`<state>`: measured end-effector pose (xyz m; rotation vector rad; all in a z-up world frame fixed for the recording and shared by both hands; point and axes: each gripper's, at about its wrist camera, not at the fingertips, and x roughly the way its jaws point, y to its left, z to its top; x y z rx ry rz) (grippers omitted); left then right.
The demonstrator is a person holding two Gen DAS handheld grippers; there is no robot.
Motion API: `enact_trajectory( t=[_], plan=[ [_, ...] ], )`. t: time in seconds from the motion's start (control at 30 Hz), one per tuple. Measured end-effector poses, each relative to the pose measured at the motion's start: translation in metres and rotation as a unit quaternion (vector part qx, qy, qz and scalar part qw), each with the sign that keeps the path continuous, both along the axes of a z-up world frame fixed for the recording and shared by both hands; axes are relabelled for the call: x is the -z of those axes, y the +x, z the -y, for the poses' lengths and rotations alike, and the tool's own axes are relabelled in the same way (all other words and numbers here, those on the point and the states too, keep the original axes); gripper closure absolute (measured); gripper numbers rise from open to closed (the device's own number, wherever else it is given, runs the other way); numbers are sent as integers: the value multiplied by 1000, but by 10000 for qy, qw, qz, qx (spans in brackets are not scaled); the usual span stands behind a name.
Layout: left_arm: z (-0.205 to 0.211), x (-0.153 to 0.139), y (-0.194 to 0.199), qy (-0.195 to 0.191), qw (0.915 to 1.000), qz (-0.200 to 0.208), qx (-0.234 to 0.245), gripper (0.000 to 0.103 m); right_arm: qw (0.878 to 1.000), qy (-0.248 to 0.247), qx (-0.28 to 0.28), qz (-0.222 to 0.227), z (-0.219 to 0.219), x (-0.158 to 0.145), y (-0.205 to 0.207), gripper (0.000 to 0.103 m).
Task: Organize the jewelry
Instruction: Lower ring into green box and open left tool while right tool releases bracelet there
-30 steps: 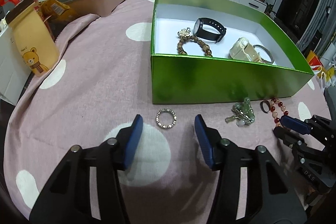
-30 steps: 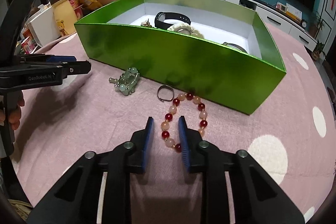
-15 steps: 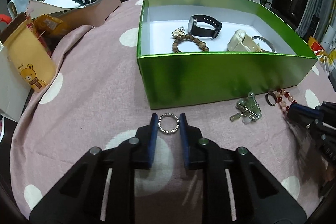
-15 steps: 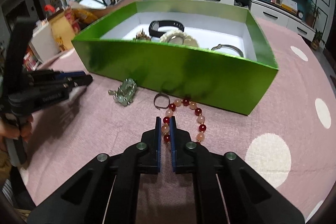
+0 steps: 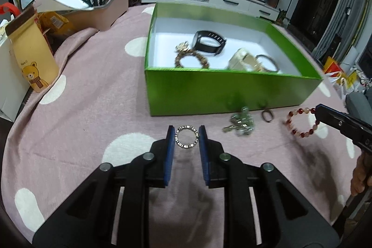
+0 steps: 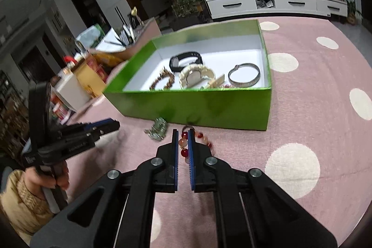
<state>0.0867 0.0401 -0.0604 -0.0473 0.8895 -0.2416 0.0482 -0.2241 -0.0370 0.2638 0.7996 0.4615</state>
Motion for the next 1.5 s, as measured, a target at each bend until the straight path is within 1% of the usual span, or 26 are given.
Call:
enact_trajectory(
  t=[0.13,0.23,0.37,0.57,0.8,0.9,1.03,1.2,1.33,1.5],
  plan=[
    [3,-16,-5,-151,9998,108,85,83,9990,450,2,61,12,-15,-2,96],
    [4,-28,-7,-235,9994,208,131,83,9982,570,-3,181,15,-28,-4,96],
    [7,-43,-5,-307,9989,295,196,83,9978,548,4,373,17,-45,-5,96],
    [9,-64,10,-351,9983,394,243,83,9961,512,74,718,22,-74,1,96],
    [16,-79,38,-363,9983,385,252,83,9943,394,165,972,28,-92,13,96],
    [19,-83,54,-437,9981,346,272,83,9937,368,233,1029,32,-98,22,96],
    [26,-86,73,-549,9977,269,303,83,9935,329,293,1045,34,-101,36,96],
    [36,-84,97,-641,9973,103,341,83,9941,335,367,963,35,-99,58,96],
    [43,-75,112,-669,9972,-69,328,83,9950,335,436,833,37,-92,81,96],
    [49,-56,132,-681,9967,-364,268,83,9963,337,465,637,37,-81,103,96]
  ],
)
